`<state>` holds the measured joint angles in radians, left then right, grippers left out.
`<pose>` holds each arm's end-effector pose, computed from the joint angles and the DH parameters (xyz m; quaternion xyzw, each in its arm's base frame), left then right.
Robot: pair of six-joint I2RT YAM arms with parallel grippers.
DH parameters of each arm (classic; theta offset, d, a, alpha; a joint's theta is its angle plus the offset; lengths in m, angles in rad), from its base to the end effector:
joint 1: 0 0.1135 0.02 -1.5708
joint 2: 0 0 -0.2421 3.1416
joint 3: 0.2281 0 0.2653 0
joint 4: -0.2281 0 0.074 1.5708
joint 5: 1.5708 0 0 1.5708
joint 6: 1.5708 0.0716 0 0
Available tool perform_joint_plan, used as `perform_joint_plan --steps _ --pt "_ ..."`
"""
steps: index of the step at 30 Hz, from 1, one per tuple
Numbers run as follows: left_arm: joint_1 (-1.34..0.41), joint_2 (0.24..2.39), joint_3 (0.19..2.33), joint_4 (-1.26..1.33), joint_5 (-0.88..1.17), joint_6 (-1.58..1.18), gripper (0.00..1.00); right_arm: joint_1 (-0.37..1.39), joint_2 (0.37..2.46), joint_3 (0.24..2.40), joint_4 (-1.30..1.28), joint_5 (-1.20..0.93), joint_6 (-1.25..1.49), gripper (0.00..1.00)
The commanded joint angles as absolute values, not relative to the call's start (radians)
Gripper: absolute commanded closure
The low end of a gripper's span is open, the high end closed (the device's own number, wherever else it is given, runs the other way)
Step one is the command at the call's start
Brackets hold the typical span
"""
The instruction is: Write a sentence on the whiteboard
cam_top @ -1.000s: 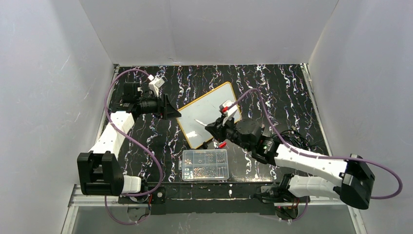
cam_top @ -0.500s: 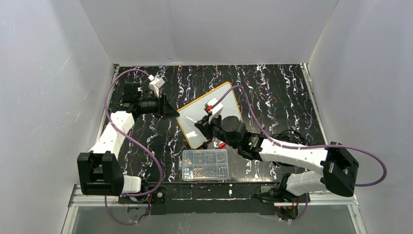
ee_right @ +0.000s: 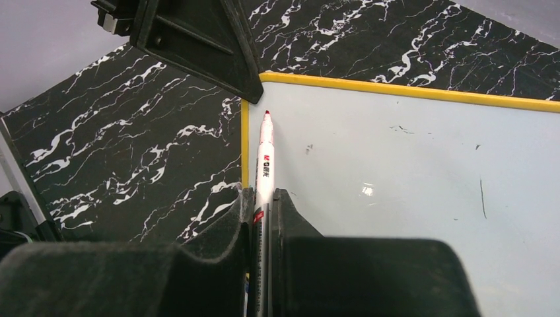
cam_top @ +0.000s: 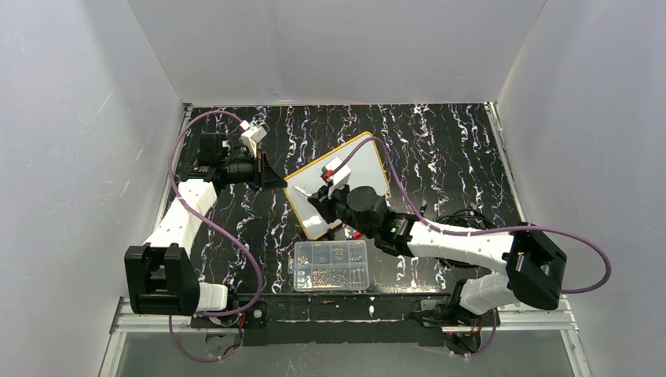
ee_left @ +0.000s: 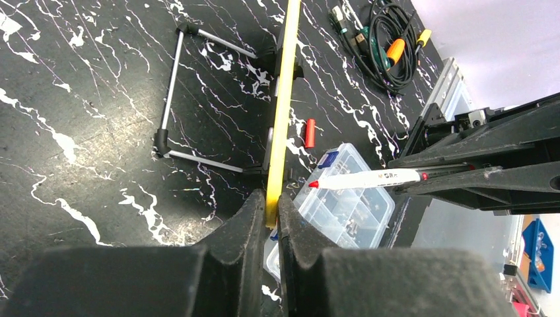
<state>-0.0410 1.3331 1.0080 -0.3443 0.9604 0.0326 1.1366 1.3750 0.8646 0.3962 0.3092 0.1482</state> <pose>0.3146 -0.0716 0.2517 0.2305 0.7904 -0.4174 0.3846 0.1750 0.3256 0.2609 -0.2595 0.6978 0.3020 0.5954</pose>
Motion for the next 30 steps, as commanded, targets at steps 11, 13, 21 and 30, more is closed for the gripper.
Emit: perform_joint_plan --steps 11,13,21,30 --pt "-0.043 1.293 0.995 -0.366 0.963 0.079 1.00 1.147 1.431 0.940 0.494 0.339 0.111 0.99" --pt "-0.044 1.292 0.994 -0.367 0.963 0.078 1.00 1.147 1.440 0.944 0.494 0.342 0.109 0.99" --pt "-0.046 1.288 0.994 -0.368 0.968 0.084 1.00 1.148 1.453 0.941 0.492 0.360 0.106 0.99" --pt "-0.046 1.283 0.999 -0.370 0.968 0.084 1.00 1.152 1.450 0.910 0.446 0.364 0.122 0.99"
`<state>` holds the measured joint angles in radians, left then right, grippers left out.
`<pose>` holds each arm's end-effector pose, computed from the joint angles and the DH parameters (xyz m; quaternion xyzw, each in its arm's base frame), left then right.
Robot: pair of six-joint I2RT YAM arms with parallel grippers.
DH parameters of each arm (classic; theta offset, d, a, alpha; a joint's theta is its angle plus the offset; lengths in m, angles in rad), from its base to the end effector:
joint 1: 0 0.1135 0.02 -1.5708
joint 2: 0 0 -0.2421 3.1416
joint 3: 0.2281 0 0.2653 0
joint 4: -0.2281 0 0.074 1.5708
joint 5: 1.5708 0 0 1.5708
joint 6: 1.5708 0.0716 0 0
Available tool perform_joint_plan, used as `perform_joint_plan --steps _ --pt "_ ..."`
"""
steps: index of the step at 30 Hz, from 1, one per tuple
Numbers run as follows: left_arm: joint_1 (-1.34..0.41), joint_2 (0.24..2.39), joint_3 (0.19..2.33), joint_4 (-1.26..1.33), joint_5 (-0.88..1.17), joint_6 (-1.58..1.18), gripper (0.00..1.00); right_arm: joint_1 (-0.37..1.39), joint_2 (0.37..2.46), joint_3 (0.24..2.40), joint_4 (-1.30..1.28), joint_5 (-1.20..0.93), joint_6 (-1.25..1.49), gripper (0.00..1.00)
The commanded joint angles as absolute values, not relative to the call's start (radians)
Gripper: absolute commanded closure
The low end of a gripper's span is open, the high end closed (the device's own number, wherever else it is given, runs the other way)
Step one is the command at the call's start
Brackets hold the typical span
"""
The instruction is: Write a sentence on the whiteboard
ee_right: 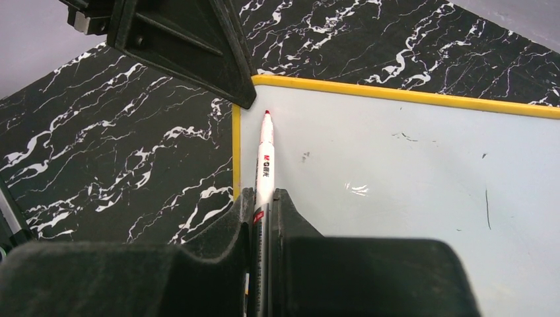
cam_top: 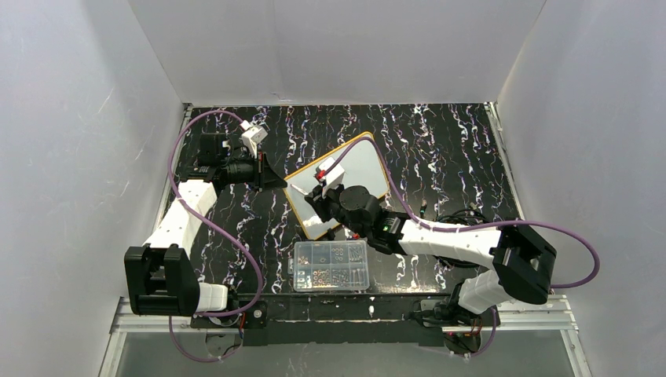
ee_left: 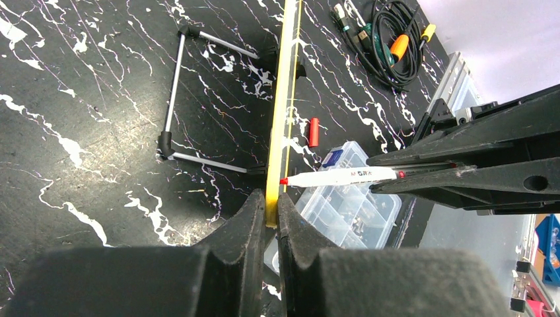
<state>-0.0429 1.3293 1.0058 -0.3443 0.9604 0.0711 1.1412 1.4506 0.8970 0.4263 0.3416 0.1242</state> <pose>0.3137 -0.0722 0.2521 0.2467 0.7852 -0.4102 0.3928 0.1812 0.3379 0.2511 -0.2621 0.7008 0.2821 0.6005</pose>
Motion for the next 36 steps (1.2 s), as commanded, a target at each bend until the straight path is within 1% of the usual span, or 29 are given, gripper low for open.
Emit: perform_joint_plan --steps 1,13,21,28,36 --pt "-0.046 1.282 0.998 -0.371 0.968 0.085 1.00 1.153 1.449 0.906 0.441 0.364 0.124 0.99" --pt "-0.046 1.278 1.002 -0.373 0.965 0.086 1.00 1.179 1.417 0.868 0.382 0.383 0.146 0.99" --pt "-0.046 1.278 1.003 -0.377 0.960 0.089 1.00 1.194 1.382 0.884 0.353 0.387 0.138 0.99" --pt "-0.046 1.277 1.003 -0.377 0.960 0.088 1.00 1.201 1.346 0.865 0.410 0.419 0.132 0.99" --pt "-0.046 1.277 1.003 -0.377 0.962 0.089 1.00 1.201 1.400 0.891 0.435 0.480 0.112 0.99"
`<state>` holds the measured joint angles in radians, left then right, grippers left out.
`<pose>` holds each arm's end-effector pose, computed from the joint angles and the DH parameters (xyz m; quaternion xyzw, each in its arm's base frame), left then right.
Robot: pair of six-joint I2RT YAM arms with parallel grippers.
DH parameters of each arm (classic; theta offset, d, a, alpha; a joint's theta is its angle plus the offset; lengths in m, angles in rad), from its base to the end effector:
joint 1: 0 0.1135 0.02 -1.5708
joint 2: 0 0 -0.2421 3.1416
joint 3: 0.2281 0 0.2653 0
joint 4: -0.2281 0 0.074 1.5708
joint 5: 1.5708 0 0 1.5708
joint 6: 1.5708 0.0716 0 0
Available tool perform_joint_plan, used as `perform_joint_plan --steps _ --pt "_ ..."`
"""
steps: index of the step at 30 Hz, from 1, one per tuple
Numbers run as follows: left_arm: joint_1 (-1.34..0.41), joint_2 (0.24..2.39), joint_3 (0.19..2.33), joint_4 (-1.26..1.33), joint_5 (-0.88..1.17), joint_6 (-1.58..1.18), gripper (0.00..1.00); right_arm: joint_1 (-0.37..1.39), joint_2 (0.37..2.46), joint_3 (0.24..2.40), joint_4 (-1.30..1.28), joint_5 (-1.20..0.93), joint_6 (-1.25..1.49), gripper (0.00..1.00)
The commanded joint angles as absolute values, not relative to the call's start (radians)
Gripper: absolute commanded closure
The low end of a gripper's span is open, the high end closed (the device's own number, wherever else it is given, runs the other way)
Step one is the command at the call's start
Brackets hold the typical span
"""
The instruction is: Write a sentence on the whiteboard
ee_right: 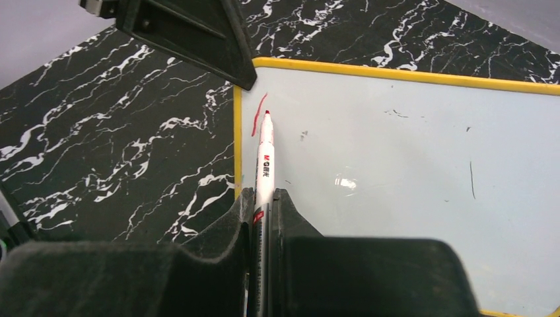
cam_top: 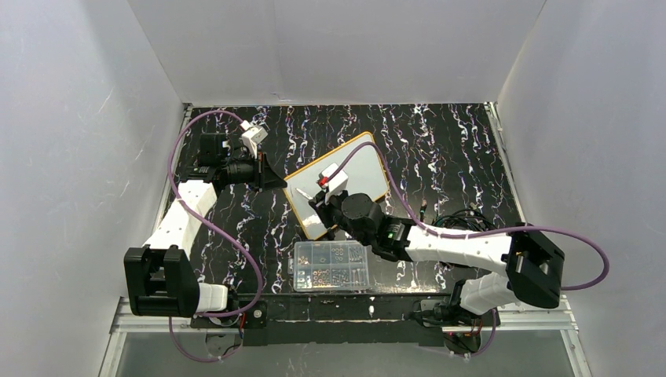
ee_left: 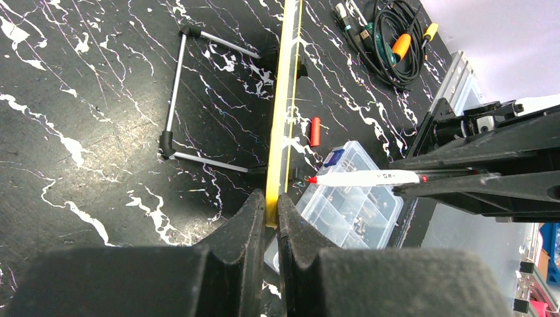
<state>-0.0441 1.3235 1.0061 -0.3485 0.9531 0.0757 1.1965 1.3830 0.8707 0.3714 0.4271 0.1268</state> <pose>0.3129 -0.0722 0.2532 0.2480 0.7857 -0.4064 0.3949 0.1619 0.3310 0.2574 -0.2566 0.7057 0.2674 0.6038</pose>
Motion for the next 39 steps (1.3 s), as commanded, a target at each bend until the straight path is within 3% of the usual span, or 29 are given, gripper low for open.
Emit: perform_joint_plan --steps 1,39 --pt "-0.046 1.278 1.003 -0.377 0.963 0.088 1.00 1.201 1.405 0.893 0.437 0.482 0.111 0.99" --pt "-0.046 1.277 1.005 -0.377 0.971 0.087 1.00 1.209 1.462 0.899 0.434 0.474 0.116 0.99"
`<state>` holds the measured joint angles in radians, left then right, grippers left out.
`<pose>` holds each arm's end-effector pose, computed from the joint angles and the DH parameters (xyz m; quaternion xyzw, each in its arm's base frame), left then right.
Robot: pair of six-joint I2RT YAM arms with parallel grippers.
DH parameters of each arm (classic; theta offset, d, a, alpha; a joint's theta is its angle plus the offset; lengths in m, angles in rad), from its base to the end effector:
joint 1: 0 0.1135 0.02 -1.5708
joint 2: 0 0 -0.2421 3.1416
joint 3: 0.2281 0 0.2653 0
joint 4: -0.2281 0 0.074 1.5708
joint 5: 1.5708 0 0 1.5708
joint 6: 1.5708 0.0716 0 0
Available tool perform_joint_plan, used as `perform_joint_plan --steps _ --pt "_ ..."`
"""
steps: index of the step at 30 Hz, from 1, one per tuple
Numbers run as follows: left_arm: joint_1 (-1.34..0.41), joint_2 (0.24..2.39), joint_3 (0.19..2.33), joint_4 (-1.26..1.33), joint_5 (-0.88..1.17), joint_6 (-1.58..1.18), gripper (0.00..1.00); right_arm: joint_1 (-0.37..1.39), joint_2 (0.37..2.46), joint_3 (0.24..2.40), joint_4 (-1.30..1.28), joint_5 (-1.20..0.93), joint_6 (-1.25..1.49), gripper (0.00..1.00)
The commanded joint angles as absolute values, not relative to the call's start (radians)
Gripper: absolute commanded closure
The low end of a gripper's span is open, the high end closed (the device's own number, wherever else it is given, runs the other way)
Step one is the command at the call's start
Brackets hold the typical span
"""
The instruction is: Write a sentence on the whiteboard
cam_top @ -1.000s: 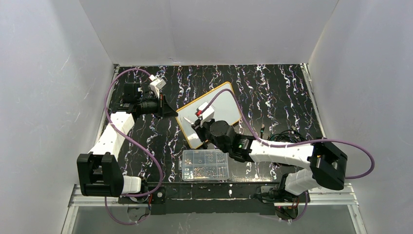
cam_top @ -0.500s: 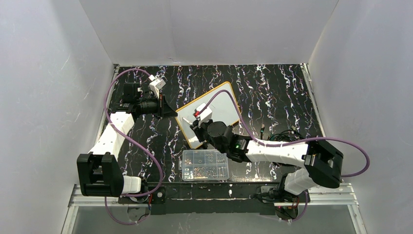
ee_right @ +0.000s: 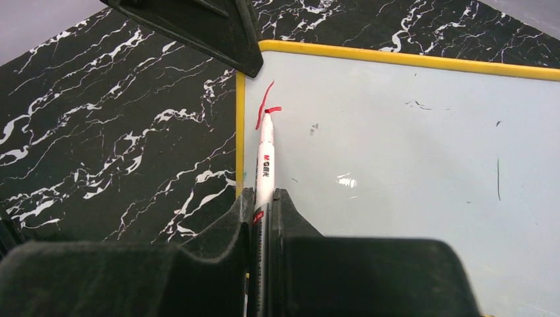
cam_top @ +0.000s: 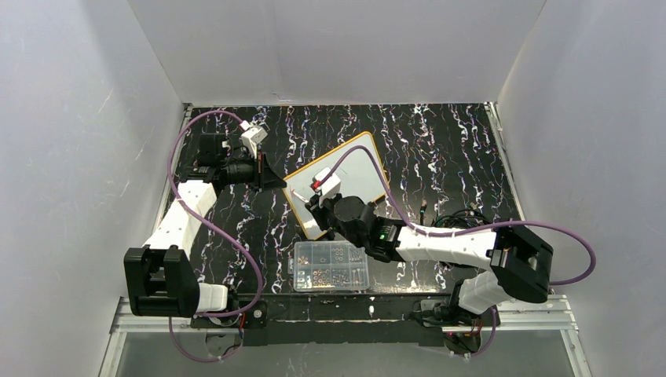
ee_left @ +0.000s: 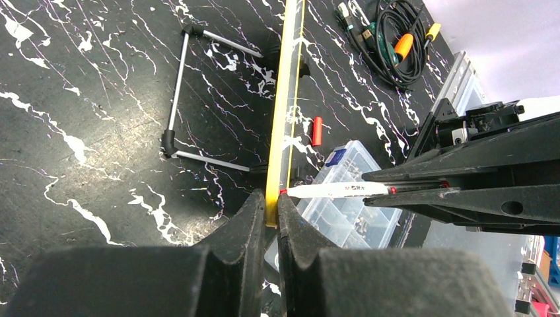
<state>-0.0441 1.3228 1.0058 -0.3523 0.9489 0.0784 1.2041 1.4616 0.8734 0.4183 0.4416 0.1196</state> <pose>0.3127 -0.0721 0.2528 0.2477 0.7870 -0.4045 0.3945 0.1643 0.3425 0.2372 -0.2641 0.7118 0.2544 0.5990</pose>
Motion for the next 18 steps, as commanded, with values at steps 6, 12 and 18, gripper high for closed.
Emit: perform_joint_plan --steps 6,12,18 --pt "-0.046 1.275 1.005 -0.377 0.971 0.089 1.00 1.209 1.443 0.876 0.419 0.527 0.123 0.99" --pt "-0.047 1.276 1.004 -0.377 0.971 0.089 1.00 1.209 1.421 0.861 0.411 0.548 0.123 0.99" --pt "-0.046 1.275 1.005 -0.380 0.969 0.091 1.00 1.209 1.418 0.859 0.413 0.532 0.126 0.99"
